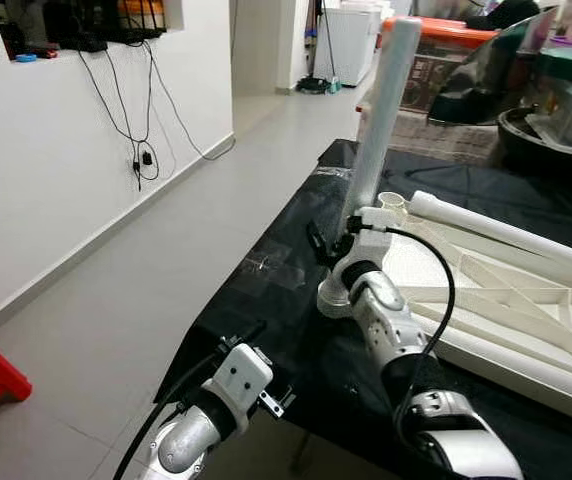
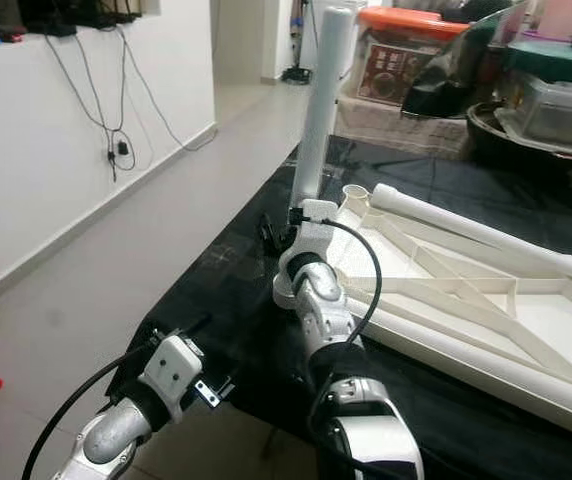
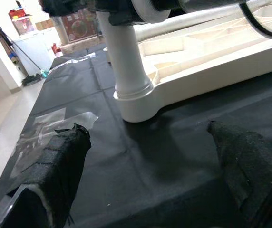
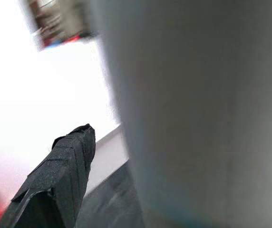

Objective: Building children table

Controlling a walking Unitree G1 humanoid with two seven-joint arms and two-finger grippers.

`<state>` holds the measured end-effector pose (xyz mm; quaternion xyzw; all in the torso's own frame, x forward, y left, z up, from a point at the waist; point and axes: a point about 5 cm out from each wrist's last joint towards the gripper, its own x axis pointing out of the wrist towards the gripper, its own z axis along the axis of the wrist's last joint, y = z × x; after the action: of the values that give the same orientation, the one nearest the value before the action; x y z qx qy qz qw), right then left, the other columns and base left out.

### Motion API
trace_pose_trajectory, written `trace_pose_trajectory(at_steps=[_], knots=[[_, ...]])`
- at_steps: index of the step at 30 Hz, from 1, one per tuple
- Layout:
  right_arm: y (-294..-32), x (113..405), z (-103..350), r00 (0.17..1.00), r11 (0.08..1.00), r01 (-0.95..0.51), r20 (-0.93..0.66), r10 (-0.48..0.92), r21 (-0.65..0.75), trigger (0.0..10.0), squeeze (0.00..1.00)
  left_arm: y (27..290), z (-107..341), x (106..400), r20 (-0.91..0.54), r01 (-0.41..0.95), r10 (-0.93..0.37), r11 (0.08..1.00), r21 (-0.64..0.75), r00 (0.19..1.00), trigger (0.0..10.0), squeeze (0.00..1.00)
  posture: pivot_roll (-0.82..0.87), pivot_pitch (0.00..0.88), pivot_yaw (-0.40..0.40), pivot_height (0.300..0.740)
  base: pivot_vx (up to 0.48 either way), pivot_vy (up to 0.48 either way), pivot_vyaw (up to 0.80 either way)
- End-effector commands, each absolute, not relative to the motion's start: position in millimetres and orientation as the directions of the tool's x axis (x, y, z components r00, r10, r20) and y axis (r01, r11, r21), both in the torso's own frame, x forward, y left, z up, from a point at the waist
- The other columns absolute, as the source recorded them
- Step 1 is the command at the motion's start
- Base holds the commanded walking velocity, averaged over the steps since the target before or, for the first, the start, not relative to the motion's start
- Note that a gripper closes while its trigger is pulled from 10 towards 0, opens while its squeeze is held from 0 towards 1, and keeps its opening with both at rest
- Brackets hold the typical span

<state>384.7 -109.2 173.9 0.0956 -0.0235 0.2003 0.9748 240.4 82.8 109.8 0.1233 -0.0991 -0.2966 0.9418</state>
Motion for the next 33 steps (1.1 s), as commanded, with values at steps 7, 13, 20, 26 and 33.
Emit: trace_pose_trajectory(at_steps=[7, 13, 20, 26, 33], knots=[[-68, 363, 173, 0.408, 0.41, -0.912, -0.065, 0.911, 0.029, 10.0, 0.0, 81, 109, 241, 0.111, 0.539, -0.589, 0.789, 0.295, 0.801, 10.0, 0.0, 0.19, 0.0, -0.08, 0.74, 0.0, 0.0, 0.0], [-59, 365, 178, 0.352, 0.352, -0.936, -0.07, 0.933, -0.014, 2.3, 0.0, 81, 110, 241, 0.111, 0.539, -0.589, 0.788, 0.297, 0.8, 10.0, 0.0, 0.19, 0.0, -0.081, 0.74, 0.0, 0.0, 0.0], [-57, 372, 183, 0.463, 0.462, -0.887, -0.051, 0.885, -0.025, 0.0, 0.0, 81, 110, 240, 0.11, 0.541, -0.591, 0.787, 0.297, 0.799, 10.0, 0.0, 0.2, 0.0, -0.08, 0.74, 0.0, 0.0, 0.0], [-73, 391, 182, 0.789, 0.789, -0.611, -0.032, 0.613, 0.058, 0.0, 0.0, 82, 110, 239, 0.108, 0.542, -0.591, 0.787, 0.294, 0.8, 10.0, 0.0, 0.2, 0.0, -0.078, 0.74, 0.0, 0.0, 0.0], [-132, 396, 175, 0.985, 0.983, 0.17, -0.046, -0.167, 0.063, 0.0, 0.0, 81, 110, 239, 0.106, 0.543, -0.591, 0.787, 0.292, 0.8, 10.0, 0.0, 0.19, 0.0, -0.077, 0.74, 0.0, 0.0, 0.0]])
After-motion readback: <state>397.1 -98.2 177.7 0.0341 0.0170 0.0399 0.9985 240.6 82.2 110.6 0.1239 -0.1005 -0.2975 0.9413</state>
